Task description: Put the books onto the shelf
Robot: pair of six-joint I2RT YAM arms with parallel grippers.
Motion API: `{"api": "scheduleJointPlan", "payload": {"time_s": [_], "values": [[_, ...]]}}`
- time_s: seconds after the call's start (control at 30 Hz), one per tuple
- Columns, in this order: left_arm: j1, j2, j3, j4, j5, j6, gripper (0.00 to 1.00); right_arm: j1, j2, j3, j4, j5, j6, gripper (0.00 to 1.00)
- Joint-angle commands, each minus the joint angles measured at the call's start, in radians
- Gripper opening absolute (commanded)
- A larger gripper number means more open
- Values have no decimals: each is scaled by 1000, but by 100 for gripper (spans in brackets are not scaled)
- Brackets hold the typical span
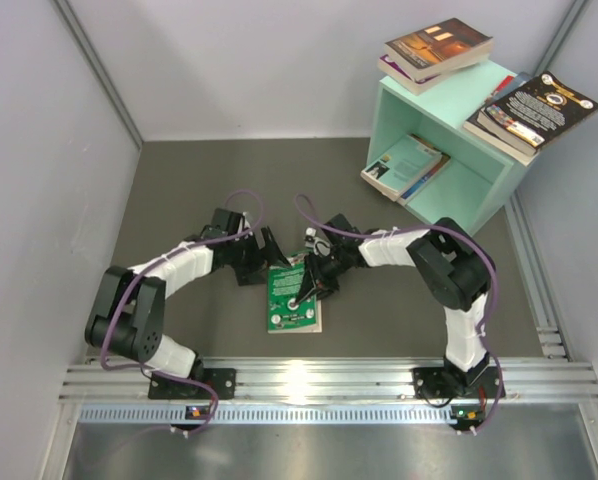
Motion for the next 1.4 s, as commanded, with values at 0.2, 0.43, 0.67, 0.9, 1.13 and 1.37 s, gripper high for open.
{"api": "scheduleJointPlan", "payload": {"time_s": [0.2, 0.43, 0.67, 0.9, 1.13, 1.37], "values": [[-45, -183, 299, -332, -323, 309, 99, -115, -120, 25, -90, 2, 95, 0], [-233, -269, 357, -371, -460, 423, 99, -164, -132, 177, -142, -42, 207, 0], [-514, -230, 391, -391, -705, 518, 99, -184, -109, 269, -191, -114, 250, 0], [-591, -218, 432, -423, -755, 631, 99, -228, -130, 259, -196, -163, 259, 0], [-671, -117, 492, -428, -764, 656, 99, -235, -155, 245, -200, -156, 274, 0], [-699, -62, 506, -402, -741, 662, 99, -235, -184, 242, -200, -150, 290, 0]]}}
